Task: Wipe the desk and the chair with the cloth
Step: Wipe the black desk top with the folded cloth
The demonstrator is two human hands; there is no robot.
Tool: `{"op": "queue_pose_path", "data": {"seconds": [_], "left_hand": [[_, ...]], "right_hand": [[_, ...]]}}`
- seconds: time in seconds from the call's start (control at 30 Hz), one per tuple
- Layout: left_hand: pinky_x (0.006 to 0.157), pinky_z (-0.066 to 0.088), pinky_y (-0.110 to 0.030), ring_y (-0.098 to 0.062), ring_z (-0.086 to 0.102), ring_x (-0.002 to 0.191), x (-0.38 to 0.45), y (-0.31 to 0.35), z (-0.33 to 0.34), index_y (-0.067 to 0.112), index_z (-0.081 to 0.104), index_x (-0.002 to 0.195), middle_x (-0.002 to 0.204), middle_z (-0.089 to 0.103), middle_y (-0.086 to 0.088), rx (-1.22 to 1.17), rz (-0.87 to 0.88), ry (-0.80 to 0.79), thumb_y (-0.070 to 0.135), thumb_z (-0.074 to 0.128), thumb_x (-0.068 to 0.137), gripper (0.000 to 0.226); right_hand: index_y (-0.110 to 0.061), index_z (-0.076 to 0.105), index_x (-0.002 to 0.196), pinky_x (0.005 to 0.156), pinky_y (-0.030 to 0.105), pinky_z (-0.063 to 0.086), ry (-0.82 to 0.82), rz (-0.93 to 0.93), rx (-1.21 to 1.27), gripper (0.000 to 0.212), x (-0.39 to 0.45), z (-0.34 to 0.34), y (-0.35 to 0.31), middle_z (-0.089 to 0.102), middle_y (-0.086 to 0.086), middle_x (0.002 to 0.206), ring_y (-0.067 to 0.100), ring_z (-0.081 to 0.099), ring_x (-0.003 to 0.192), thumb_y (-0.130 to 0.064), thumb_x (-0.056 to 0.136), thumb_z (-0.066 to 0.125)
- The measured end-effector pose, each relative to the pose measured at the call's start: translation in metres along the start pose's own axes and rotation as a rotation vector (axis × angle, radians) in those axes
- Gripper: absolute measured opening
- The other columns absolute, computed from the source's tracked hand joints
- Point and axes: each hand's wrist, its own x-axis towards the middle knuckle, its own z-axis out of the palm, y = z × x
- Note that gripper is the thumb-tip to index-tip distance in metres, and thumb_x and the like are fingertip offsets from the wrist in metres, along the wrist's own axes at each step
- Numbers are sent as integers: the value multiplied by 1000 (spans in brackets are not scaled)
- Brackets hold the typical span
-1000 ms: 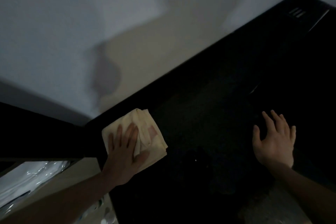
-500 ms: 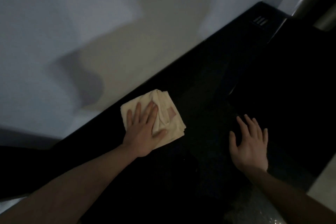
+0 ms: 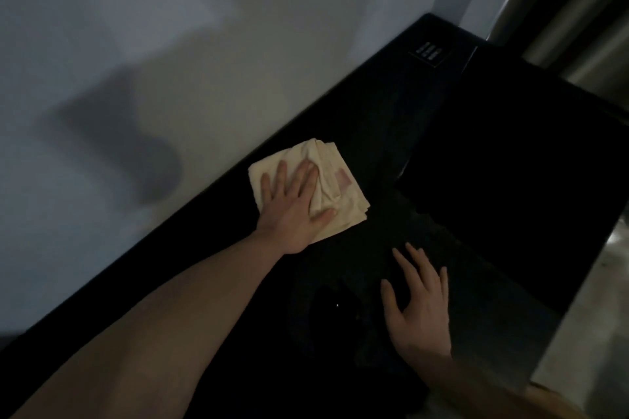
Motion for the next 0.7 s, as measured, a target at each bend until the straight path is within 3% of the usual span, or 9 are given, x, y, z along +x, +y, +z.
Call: {"op": "queue_pose_path", "data": {"seconds": [0.07,0.13,0.23,0.37,0.7], "left_hand": [[124,-13,-62,-36,-25,157,22,10,-6,24,-18,165,172,-25,5,-4,-3,-13,84,10,94,96],[124,-13,-63,-37,-25,156,45,24,-11,24,-20,164,172,-25,3,0,-6,-19,83,10,94,96],[124,-13,-64,-38,-26,156,78,44,-19,24,-21,163,172,-25,3,-11,-8,-28,83,11,94,96],[123,-13,-64,-38,-28,155,125,72,-30,24,-22,164,171,-28,3,-29,-2,-50,82,13,95,97],[123,-12,-65,-41,-22,157,242,157,-61,23,-19,164,173,-23,2,13,53,-54,81,14,96,96]], "right_hand": [[-26,54,153,125,43,31,11,-6,122,57,15,-19,5,35,-14,166,7,30,154,-25,98,70],[-23,54,153,118,39,36,26,-100,77,57,40,-43,24,35,-9,166,12,36,151,-22,98,70],[-21,51,155,127,48,25,2,-191,-141,54,88,-75,72,34,1,168,24,34,154,-34,103,57],[-19,52,154,131,49,14,5,-101,-233,63,116,-91,119,36,3,167,28,30,155,-50,101,42],[-20,57,149,132,46,13,24,-80,-214,59,121,-87,130,44,-1,160,24,34,154,-50,101,42]]}}
